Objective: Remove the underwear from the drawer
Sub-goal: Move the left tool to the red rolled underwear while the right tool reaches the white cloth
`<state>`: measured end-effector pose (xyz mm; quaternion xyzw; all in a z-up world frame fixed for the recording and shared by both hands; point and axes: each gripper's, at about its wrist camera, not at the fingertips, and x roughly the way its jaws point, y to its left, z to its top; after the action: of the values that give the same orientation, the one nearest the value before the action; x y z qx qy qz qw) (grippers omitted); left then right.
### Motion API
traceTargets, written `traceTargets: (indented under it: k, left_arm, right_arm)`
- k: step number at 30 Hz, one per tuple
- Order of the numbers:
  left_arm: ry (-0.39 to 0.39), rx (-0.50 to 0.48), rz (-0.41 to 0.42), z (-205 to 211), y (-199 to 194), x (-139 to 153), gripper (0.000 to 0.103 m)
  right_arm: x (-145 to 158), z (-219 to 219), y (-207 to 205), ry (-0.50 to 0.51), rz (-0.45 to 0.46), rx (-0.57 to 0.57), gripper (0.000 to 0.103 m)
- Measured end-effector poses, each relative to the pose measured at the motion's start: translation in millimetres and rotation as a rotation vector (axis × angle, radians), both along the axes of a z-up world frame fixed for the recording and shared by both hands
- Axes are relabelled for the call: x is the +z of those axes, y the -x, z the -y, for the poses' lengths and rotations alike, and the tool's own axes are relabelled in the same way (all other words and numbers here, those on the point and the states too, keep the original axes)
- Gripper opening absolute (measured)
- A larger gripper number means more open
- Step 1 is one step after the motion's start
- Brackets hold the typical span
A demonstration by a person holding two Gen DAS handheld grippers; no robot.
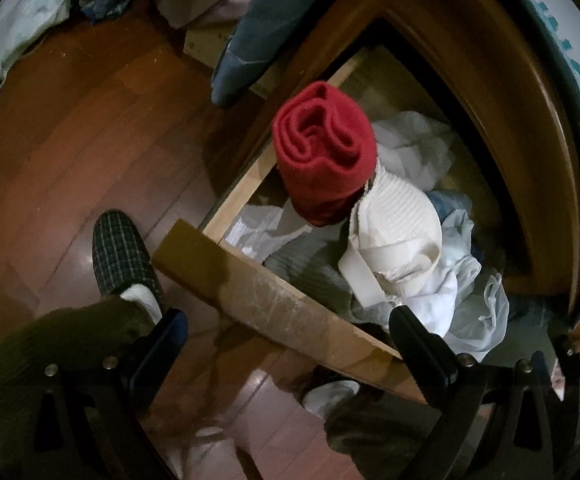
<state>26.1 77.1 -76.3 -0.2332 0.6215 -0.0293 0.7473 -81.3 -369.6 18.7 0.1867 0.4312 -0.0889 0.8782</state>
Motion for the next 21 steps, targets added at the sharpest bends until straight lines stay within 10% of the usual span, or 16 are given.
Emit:
traceTargets:
  k: [21]
  left_arm:
    - [-0.27,-0.16,0.119,21.9,5.2,53.1,0.102]
  right_arm:
    - [-12.1,-1.5,-29.2,-0.186,-0.163,0.17,0.103]
